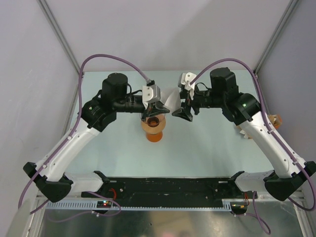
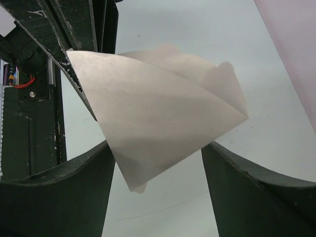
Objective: Place the coffee filter in the dripper
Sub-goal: Place the coffee filter in the coffee dripper.
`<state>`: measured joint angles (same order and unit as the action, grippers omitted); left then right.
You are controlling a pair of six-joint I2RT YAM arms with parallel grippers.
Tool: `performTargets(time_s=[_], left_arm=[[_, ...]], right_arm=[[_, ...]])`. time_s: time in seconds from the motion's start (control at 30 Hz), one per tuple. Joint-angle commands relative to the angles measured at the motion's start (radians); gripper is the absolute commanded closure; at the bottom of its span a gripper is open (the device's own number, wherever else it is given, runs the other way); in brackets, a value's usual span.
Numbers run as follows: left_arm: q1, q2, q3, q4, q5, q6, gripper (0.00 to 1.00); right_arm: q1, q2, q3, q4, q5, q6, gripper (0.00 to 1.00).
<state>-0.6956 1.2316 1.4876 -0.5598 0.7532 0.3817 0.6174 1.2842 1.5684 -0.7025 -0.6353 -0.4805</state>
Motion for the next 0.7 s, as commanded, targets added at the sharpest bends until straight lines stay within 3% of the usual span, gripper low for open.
performTargets(time_s=[0.0, 0.17, 0.4, 0.67], left_arm=[[-0.013, -0.011, 0.042, 0.049, -0.013, -0.030, 1.00], [-0.013, -0.011, 0.039, 0.076, 0.002, -0.039, 1.00], [-0.024, -0.030, 0.016, 0.084, 0.077, 0.024, 1.00], [-0.026, -0.031, 0.015, 0.084, 0.106, 0.058, 0.89]], right_arm=[[0.016, 0.002, 0.034, 0.014, -0.005, -0.048, 0.26], [0.019, -0.004, 0.023, 0.006, -0.035, -0.069, 0.39], [0.020, 0.009, 0.035, -0.010, -0.048, -0.082, 0.46], [0.020, 0.022, 0.051, -0.018, -0.069, -0.084, 0.56]])
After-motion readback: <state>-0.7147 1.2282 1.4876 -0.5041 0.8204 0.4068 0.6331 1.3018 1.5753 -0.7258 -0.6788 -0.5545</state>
